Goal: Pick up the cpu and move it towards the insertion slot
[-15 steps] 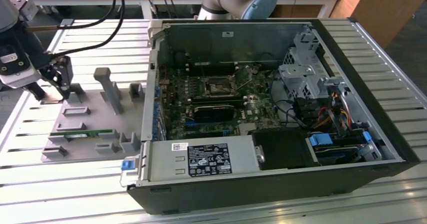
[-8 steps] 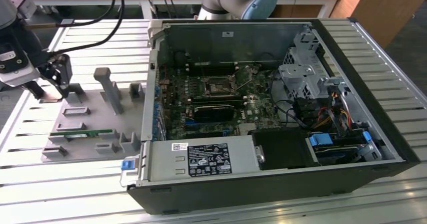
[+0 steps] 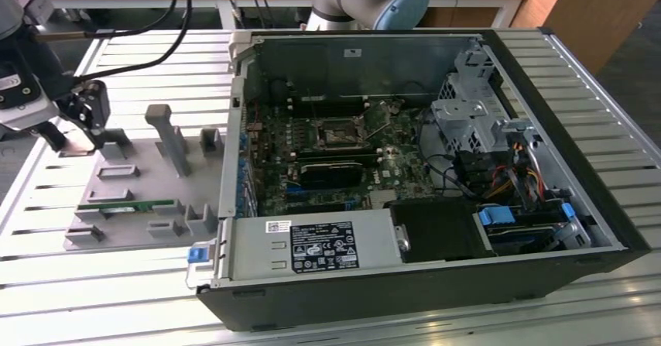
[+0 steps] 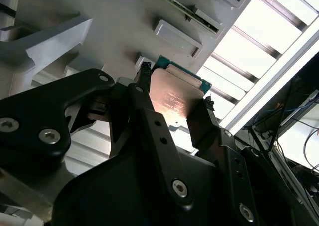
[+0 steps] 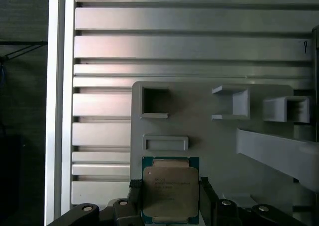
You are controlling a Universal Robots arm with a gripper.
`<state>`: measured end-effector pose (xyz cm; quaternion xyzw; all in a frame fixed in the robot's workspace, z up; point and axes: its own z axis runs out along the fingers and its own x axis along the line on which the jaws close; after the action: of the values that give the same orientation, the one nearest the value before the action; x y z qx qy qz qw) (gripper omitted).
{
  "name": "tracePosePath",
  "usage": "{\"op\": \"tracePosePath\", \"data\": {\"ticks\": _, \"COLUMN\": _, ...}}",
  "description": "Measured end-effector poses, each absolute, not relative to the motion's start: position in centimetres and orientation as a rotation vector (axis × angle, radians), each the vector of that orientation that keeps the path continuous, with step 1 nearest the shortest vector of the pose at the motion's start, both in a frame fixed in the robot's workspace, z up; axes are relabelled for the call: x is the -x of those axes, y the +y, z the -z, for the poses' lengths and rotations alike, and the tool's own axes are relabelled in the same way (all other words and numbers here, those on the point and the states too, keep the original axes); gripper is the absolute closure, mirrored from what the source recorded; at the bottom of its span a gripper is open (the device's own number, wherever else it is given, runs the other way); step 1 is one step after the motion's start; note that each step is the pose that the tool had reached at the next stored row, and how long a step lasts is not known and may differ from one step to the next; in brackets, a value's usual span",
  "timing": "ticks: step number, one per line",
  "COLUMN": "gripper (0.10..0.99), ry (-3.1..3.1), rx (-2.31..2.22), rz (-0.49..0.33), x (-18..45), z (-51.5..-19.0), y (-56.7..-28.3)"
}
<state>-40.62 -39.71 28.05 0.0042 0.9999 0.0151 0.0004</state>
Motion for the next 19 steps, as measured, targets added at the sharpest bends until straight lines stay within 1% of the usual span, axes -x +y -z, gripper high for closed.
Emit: {"op": "tracePosePath", "data": {"ticks": 19, "gripper": 0.545, "ry": 3.140, "rx": -0.013, "rz": -0.047, "x": 40.62, "z": -28.96, "y": -39.70}}
